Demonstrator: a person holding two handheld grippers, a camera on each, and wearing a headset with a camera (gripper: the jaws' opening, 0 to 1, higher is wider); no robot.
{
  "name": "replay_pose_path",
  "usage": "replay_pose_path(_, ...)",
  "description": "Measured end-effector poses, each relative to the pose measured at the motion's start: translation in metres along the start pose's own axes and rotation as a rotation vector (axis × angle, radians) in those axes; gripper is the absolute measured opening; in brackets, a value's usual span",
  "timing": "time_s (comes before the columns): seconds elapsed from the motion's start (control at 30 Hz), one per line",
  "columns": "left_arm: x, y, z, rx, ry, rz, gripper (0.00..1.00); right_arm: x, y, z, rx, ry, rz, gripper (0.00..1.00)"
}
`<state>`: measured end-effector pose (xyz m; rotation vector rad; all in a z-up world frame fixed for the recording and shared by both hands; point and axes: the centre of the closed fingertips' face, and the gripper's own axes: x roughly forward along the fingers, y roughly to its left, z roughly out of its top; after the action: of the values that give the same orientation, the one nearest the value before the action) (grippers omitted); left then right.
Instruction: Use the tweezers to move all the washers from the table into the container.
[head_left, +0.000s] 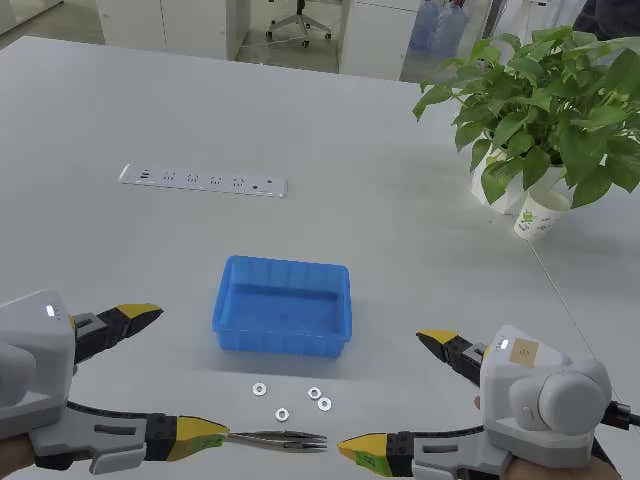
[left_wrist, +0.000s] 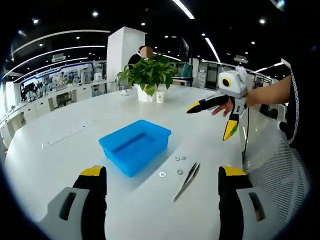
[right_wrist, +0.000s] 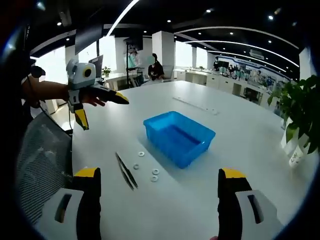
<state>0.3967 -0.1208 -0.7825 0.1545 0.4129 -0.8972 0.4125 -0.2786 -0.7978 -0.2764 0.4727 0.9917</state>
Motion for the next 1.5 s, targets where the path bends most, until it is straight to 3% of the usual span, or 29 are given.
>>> replay_pose_path(1.5, -0.0024, -0.0039, 0.0030, 0.018, -0.008, -0.002, 0.98, -0.0029, -0.0006, 0.0000, -0.031, 0.012, 0.008, 0.99)
